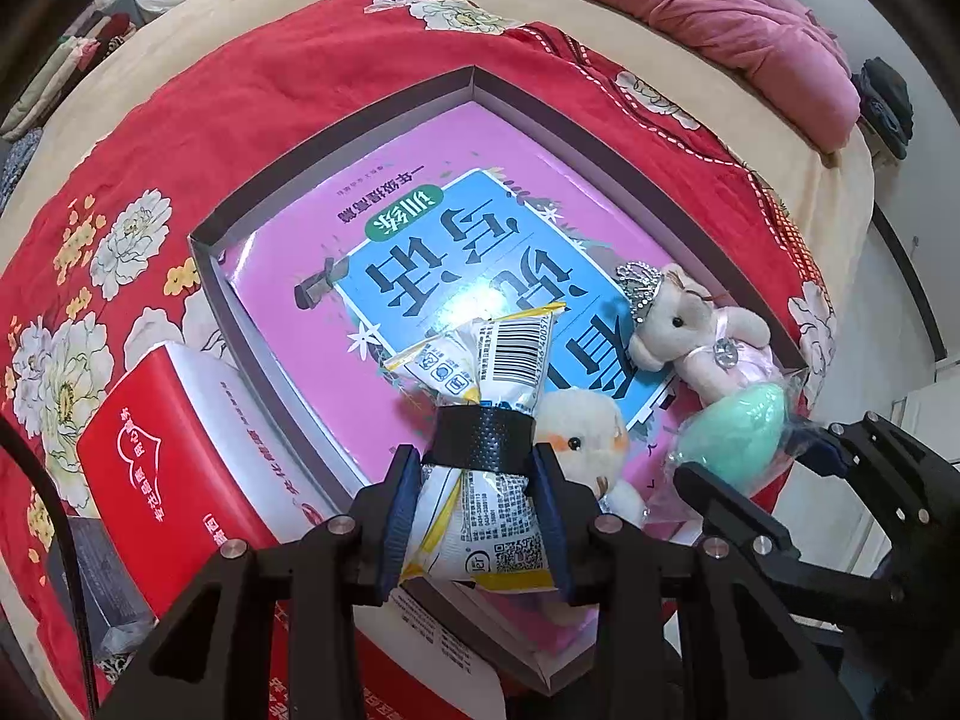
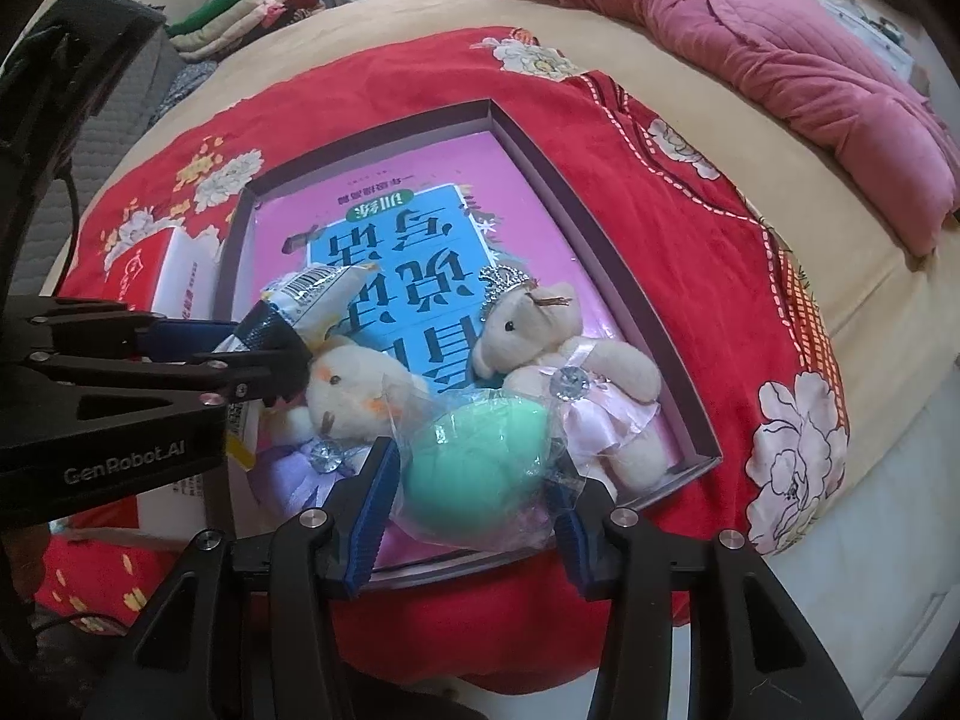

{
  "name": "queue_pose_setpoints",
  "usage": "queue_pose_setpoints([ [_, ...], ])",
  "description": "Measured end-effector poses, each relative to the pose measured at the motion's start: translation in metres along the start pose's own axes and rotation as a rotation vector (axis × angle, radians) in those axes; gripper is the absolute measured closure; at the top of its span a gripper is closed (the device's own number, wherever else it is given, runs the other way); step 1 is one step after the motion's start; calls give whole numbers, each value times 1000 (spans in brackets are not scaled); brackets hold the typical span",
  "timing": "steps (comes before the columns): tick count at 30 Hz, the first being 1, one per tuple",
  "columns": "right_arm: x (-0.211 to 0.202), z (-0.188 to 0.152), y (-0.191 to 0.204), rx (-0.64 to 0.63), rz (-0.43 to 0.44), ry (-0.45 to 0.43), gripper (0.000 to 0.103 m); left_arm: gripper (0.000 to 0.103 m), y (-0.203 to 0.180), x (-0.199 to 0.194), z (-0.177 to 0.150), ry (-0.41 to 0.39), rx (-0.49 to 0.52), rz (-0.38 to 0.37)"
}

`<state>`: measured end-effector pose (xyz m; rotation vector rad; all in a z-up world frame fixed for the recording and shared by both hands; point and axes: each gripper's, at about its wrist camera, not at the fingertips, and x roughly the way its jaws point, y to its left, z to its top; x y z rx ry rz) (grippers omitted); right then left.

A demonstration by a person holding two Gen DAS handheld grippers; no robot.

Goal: Organize soft objects
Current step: 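Lower the snack packet with left tool while right tool lowers the sponge bag onto the pink book, then open the left tool to release the snack packet while right tool releases the sponge bag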

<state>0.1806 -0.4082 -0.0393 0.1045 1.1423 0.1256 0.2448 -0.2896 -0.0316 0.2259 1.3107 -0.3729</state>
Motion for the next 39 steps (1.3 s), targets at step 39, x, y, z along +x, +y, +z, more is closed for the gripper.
queue_pose_setpoints([
  [39, -24, -8, -5, 1, -47, -51, 30, 61, -4, -7, -4, 8, 3, -47],
])
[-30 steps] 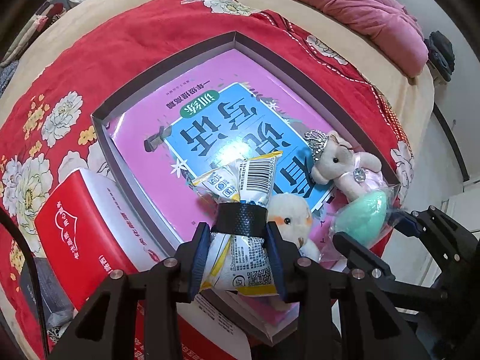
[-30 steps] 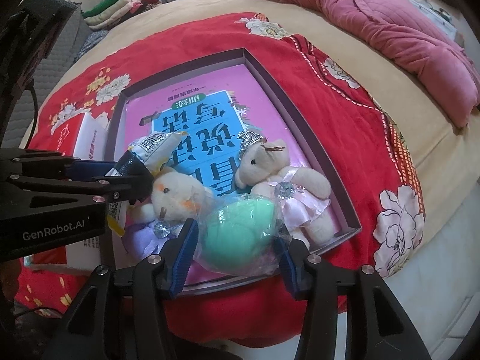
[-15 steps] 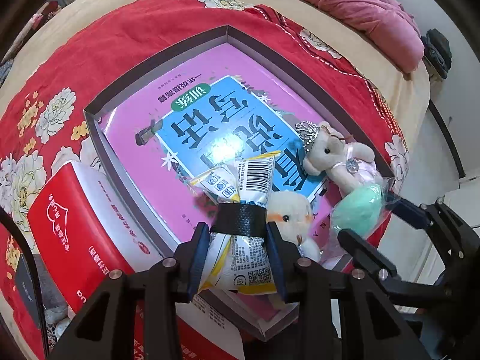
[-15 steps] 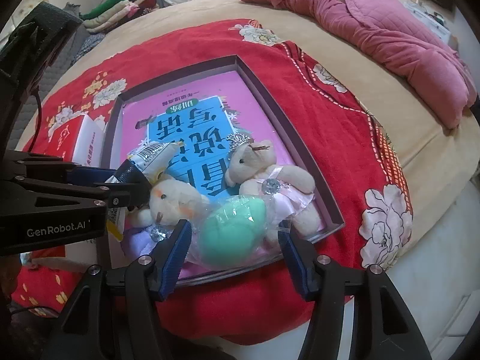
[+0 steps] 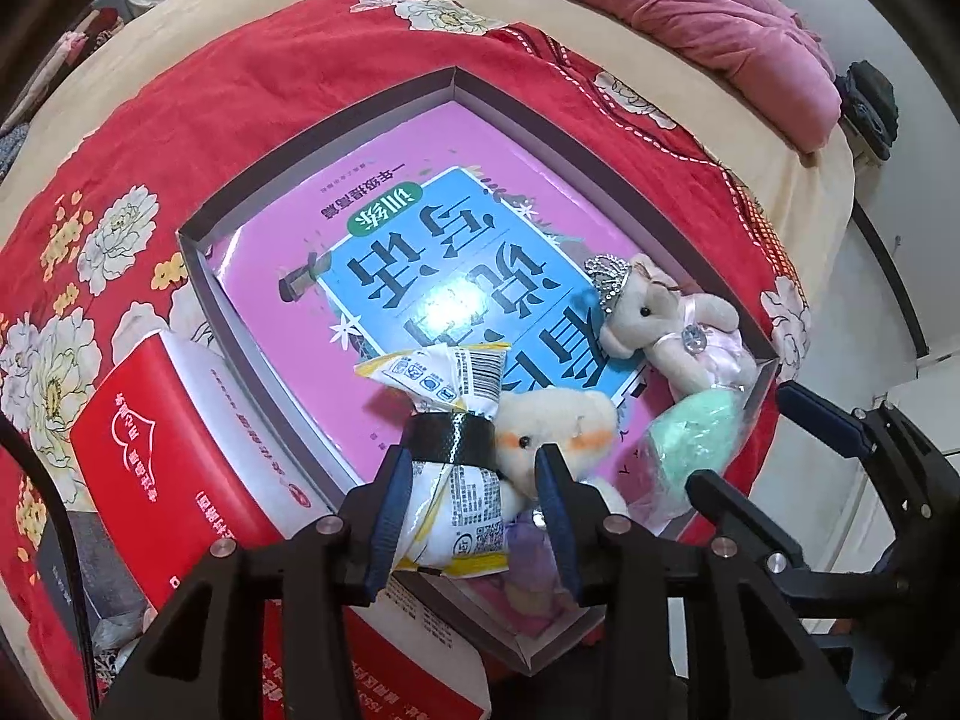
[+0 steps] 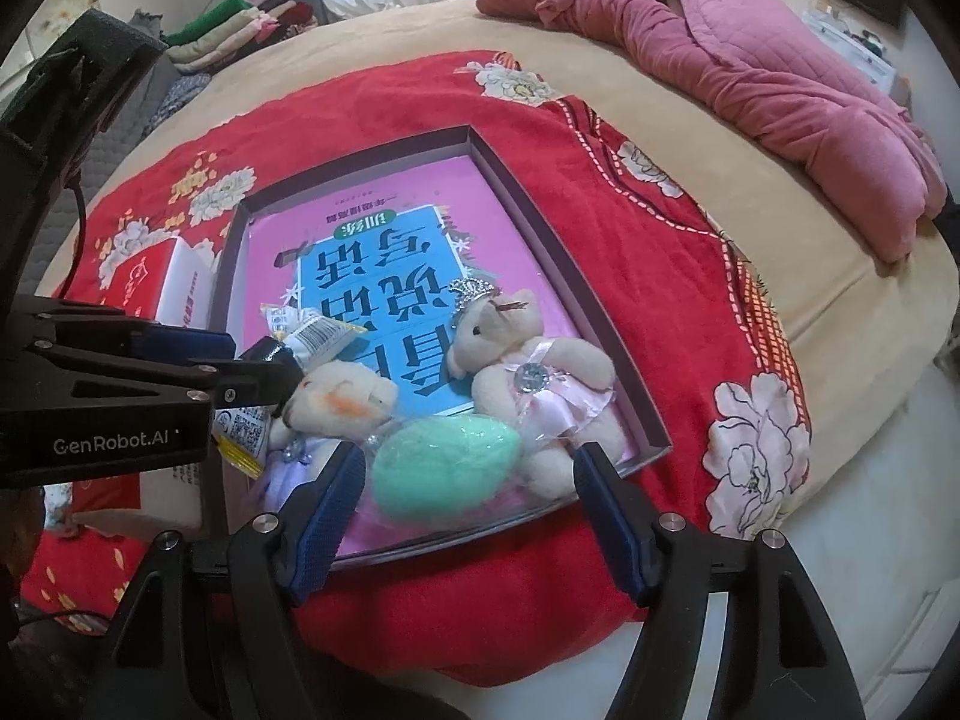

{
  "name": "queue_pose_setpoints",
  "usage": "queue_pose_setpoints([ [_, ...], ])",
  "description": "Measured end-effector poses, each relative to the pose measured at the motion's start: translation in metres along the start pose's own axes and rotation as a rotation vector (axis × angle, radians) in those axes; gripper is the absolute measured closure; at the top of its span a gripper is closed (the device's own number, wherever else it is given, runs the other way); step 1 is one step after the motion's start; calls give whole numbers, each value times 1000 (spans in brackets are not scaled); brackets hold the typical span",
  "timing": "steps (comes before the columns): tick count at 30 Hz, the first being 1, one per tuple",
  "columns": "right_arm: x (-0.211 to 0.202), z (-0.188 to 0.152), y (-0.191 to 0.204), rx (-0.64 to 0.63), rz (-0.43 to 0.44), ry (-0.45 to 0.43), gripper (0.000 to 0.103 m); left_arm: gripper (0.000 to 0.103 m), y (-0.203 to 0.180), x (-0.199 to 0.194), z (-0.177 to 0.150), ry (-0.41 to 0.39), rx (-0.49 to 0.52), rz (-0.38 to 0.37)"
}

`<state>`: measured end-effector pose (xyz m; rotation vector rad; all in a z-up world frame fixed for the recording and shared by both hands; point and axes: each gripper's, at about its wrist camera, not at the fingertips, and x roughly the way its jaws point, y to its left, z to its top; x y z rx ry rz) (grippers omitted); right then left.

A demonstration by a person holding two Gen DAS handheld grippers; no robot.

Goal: Organize soft objects
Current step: 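Open the left tool to release the snack packet while right tool releases the sponge bag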

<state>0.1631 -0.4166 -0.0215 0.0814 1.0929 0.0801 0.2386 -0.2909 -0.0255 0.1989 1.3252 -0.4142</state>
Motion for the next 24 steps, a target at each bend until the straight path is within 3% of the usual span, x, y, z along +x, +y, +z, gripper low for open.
queue_pose_setpoints([
  [12, -14, 4, -3, 18, -24, -25, 29, 59, 1, -13, -5, -22, -13, -23],
  [24, -24, 7, -5, 41, -37, -44, 29, 50, -1, -34, -10, -62, -16, -27],
])
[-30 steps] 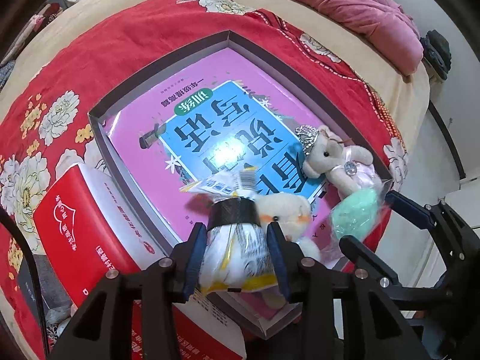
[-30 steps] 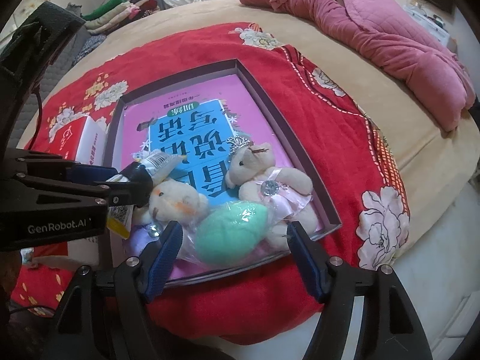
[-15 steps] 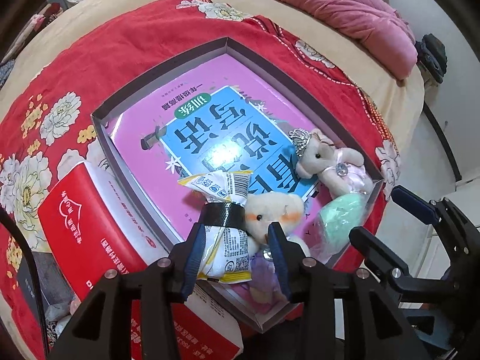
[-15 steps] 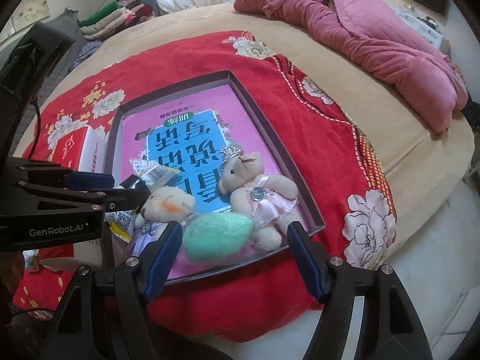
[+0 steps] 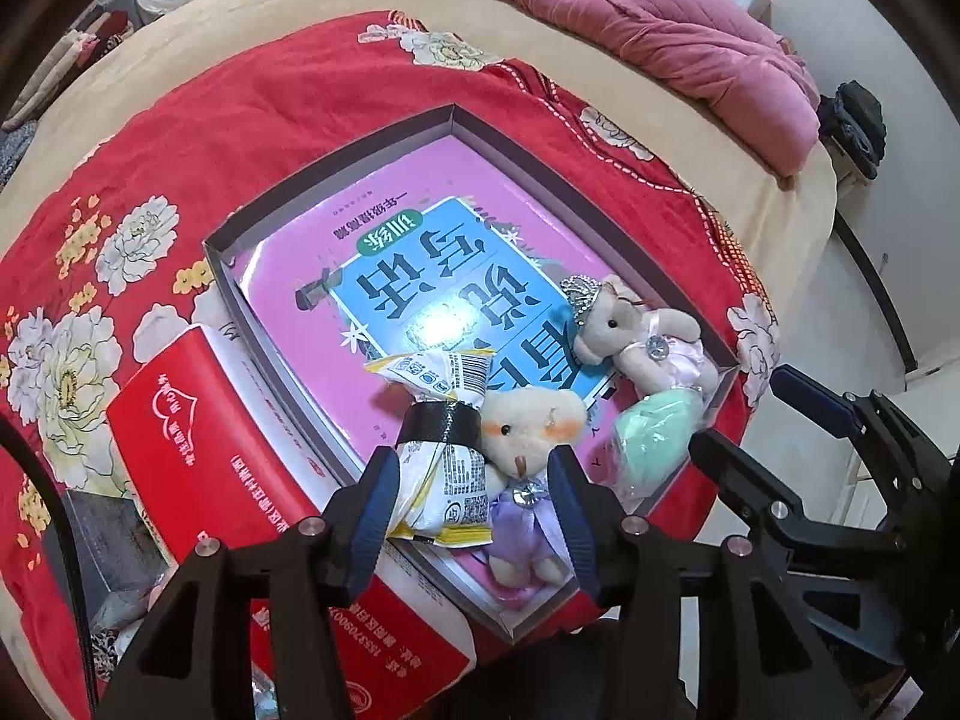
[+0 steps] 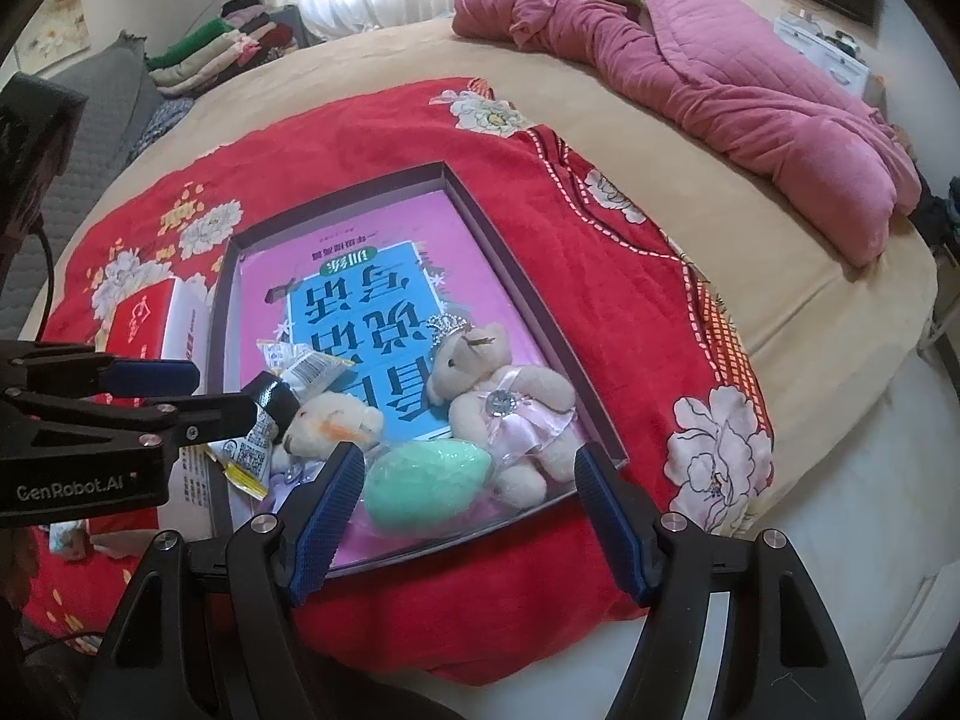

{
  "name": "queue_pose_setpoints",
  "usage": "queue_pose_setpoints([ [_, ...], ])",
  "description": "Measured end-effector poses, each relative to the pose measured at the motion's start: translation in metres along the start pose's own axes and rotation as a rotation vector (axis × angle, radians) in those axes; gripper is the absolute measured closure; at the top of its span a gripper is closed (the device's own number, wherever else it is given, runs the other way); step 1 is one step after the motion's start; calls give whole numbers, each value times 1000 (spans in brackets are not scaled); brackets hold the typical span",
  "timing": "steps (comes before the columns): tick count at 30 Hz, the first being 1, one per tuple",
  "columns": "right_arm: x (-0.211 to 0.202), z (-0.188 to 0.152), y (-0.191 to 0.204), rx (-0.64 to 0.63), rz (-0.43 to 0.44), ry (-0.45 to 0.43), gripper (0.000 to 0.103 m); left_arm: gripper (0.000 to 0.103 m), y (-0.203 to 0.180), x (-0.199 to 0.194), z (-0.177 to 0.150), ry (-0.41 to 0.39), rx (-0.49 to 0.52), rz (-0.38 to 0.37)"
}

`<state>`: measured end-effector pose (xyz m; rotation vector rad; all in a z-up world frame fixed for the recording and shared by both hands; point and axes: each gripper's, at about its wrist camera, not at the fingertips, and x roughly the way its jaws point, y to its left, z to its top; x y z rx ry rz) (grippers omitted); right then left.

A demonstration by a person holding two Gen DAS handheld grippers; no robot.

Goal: Organize soft objects
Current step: 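Open the left tool to release the snack packet while right tool releases the sponge bag, then withdraw both open tools from the tray back toward the pile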

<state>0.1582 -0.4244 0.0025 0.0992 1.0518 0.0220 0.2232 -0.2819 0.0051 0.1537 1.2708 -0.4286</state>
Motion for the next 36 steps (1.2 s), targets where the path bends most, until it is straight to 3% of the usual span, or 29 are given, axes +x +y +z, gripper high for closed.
queue_pose_setpoints([
  [3, -3, 0, -1, 4, -1, -4, 29, 44, 1, -7, -2, -13, -6, 2],
  [11, -12, 2, -2, 22, 2, -20, 29, 40, -2, -26, -9, -42, -6, 1],
  [14, -16, 3, -2, 30, 4, -30, 29, 27, -1, -33, -11, -52, -8, 5],
  [26, -36, 11, -4, 67, -8, -62, 29, 24, -4, -62, -21, -128, 7, 93],
  [36, -57, 13, 0, 68, -20, -101, 29, 23, 2, -88, -31, -186, -22, 122],
])
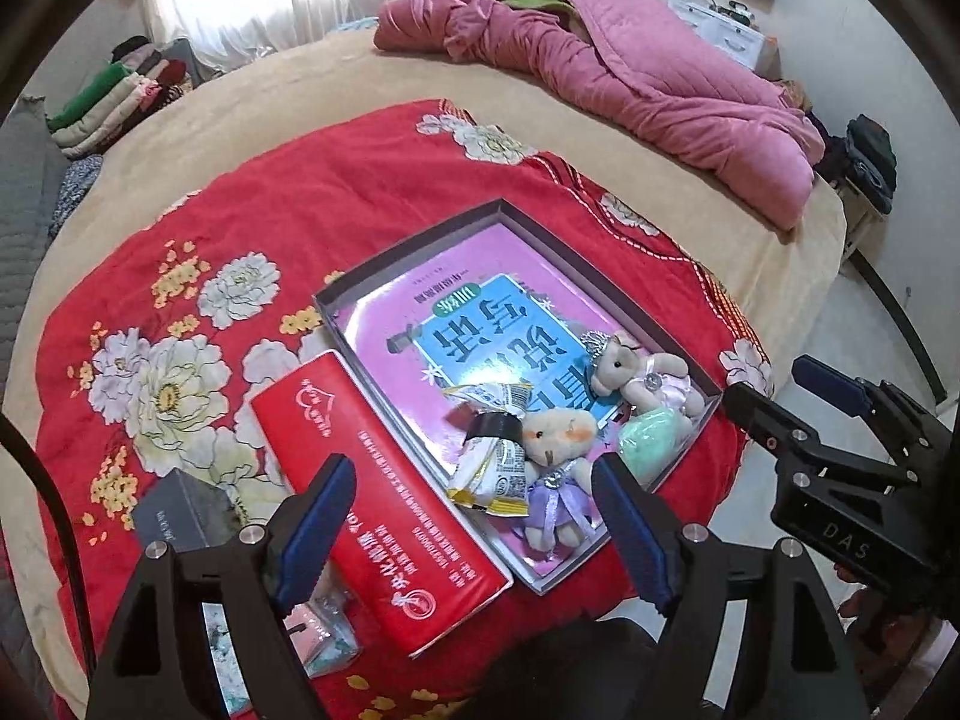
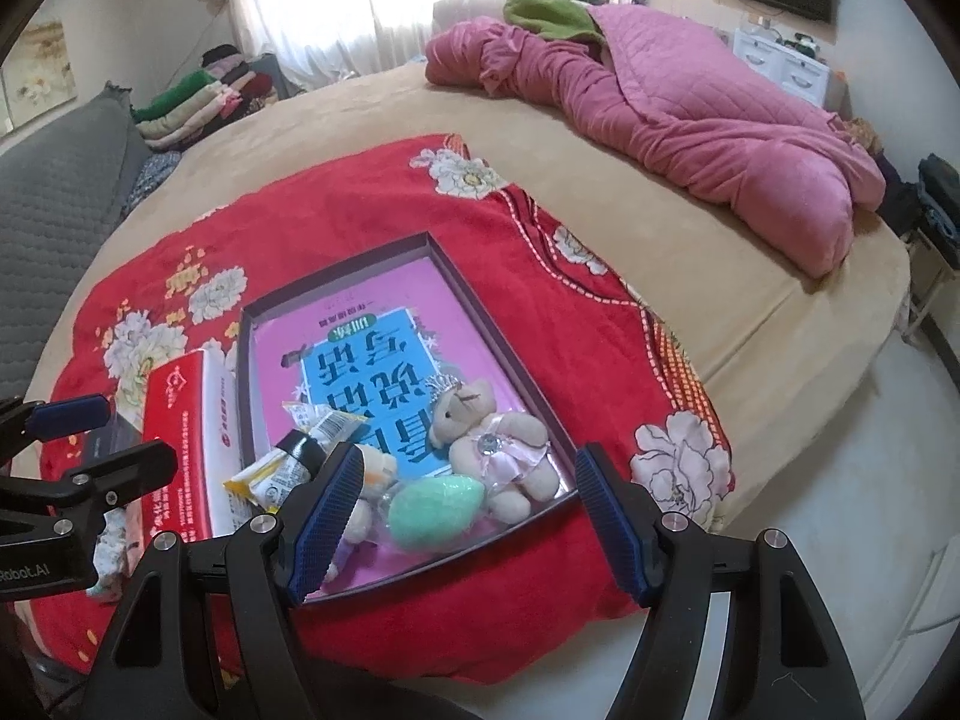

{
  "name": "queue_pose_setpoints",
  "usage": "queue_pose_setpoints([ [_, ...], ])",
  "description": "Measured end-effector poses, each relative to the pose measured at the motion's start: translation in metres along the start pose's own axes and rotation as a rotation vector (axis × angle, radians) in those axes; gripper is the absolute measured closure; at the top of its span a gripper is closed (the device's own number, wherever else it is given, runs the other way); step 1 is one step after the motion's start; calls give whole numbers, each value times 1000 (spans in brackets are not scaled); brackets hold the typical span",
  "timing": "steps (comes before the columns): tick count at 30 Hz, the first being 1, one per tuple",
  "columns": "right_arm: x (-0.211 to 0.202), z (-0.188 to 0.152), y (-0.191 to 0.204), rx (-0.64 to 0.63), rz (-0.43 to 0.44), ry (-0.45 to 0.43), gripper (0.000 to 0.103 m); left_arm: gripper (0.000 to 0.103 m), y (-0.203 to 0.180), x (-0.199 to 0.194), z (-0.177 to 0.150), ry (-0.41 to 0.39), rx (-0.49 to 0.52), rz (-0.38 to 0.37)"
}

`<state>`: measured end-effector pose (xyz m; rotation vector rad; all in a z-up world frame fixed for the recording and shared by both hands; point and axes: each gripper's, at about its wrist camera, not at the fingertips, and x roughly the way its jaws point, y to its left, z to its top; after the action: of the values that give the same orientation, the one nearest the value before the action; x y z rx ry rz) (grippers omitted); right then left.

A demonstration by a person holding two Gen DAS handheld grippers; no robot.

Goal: Organize soft objects
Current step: 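Withdraw both open tools from the tray back toward the pile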

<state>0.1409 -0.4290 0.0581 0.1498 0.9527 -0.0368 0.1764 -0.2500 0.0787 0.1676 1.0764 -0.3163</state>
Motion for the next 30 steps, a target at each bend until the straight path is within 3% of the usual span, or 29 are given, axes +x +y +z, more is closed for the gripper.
queue_pose_setpoints([
  [30, -70, 4, 57, -83, 28, -121, 29, 22, 36, -58, -35, -80, -62, 39],
])
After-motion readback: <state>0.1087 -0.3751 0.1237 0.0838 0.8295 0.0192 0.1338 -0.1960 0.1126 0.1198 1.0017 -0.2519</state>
